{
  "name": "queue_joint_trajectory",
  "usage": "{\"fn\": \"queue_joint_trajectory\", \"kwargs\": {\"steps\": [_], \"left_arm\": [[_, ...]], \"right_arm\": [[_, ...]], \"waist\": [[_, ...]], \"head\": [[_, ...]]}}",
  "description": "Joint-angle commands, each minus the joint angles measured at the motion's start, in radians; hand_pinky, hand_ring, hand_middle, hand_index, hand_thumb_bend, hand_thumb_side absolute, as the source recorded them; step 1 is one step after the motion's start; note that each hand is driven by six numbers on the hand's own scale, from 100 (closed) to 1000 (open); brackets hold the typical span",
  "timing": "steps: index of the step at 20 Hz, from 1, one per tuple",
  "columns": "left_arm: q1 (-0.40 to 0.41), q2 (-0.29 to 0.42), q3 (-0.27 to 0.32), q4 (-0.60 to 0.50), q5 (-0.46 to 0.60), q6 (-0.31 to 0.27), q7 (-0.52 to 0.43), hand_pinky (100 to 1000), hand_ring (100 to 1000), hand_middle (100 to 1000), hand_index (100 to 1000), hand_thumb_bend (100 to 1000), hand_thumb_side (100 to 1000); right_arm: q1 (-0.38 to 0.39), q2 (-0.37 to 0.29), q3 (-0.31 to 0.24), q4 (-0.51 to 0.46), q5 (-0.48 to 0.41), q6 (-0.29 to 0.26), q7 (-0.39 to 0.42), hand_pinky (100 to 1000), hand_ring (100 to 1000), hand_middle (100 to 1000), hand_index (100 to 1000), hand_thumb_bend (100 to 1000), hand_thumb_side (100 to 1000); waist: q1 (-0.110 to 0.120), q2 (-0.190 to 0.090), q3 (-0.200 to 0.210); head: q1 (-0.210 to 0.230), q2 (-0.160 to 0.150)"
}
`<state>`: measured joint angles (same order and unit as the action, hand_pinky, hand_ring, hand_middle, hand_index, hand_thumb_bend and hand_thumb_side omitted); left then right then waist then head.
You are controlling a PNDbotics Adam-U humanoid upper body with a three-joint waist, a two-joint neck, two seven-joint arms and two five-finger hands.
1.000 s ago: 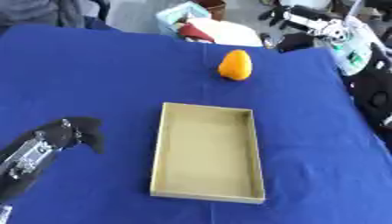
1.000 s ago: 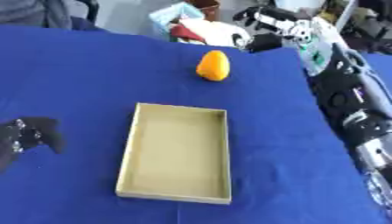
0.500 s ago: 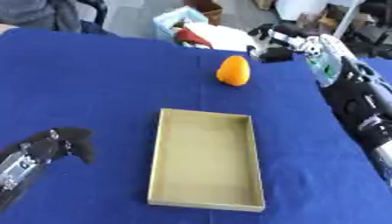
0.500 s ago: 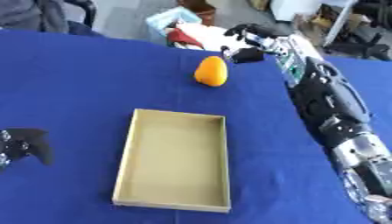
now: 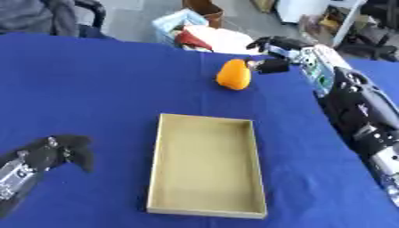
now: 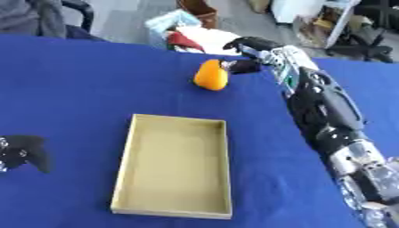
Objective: Pick up objects on the table and place them in the box.
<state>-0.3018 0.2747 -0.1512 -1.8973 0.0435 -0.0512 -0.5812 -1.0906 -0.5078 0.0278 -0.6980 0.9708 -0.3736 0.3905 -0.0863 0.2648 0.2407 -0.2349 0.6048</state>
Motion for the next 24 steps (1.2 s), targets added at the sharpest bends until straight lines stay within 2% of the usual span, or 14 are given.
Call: {"fn": "queue_joint_trajectory", "kwargs": {"steps": [1, 4, 8, 15, 16, 18, 20, 24], "left_arm": [[-0.006, 0.006, 0.001, -0.013, -0.002, -0.001, -0.003, 722, 602, 616, 845, 125, 1000], [-0.008, 0.004, -0.002, -0.013, -0.002, -0.002, -0.006, 722, 602, 617, 845, 125, 1000], [-0.013, 0.002, -0.005, -0.015, 0.0, -0.004, -0.009, 722, 602, 617, 845, 123, 1000], [-0.018, -0.002, -0.005, -0.019, -0.001, -0.005, -0.011, 721, 602, 616, 845, 124, 1000], [-0.018, -0.002, -0.006, -0.019, -0.001, -0.005, -0.011, 722, 602, 616, 845, 123, 1000], [-0.018, -0.003, -0.007, -0.018, -0.004, -0.005, -0.012, 722, 602, 616, 846, 124, 1000], [-0.019, -0.004, -0.008, -0.018, -0.005, -0.006, -0.013, 722, 602, 616, 846, 124, 1000], [-0.02, -0.004, -0.008, -0.017, -0.004, -0.006, -0.014, 722, 602, 616, 846, 124, 1000]], "right_arm": [[-0.019, -0.014, 0.019, -0.053, -0.003, -0.031, 0.03, 824, 904, 926, 975, 100, 922], [-0.019, -0.001, 0.024, -0.068, 0.013, -0.027, 0.043, 826, 905, 929, 976, 100, 913], [-0.014, 0.014, 0.008, -0.048, 0.045, -0.004, 0.021, 818, 896, 917, 969, 100, 871], [-0.003, 0.023, -0.012, 0.013, 0.076, 0.031, -0.028, 812, 889, 908, 934, 100, 678], [-0.003, 0.025, -0.012, 0.018, 0.081, 0.033, -0.028, 810, 887, 902, 925, 100, 617], [-0.003, 0.027, -0.013, 0.023, 0.088, 0.035, -0.032, 806, 876, 888, 883, 100, 506], [-0.002, 0.03, -0.014, 0.021, 0.093, 0.036, -0.044, 793, 847, 857, 793, 100, 282], [-0.001, 0.03, -0.017, 0.004, 0.097, 0.034, -0.121, 769, 793, 794, 566, 100, 265]], "waist": [[0.007, -0.023, -0.004], [0.008, -0.024, -0.001], [0.01, -0.02, 0.013], [0.011, -0.009, 0.03], [0.011, -0.008, 0.03], [0.011, -0.007, 0.031], [0.011, -0.006, 0.032], [0.011, -0.006, 0.033]], "head": [[0.002, -0.009], [0.0, -0.011], [-0.008, -0.019], [-0.024, -0.034], [-0.026, -0.034], [-0.029, -0.036], [-0.031, -0.037], [-0.033, -0.037]]}}
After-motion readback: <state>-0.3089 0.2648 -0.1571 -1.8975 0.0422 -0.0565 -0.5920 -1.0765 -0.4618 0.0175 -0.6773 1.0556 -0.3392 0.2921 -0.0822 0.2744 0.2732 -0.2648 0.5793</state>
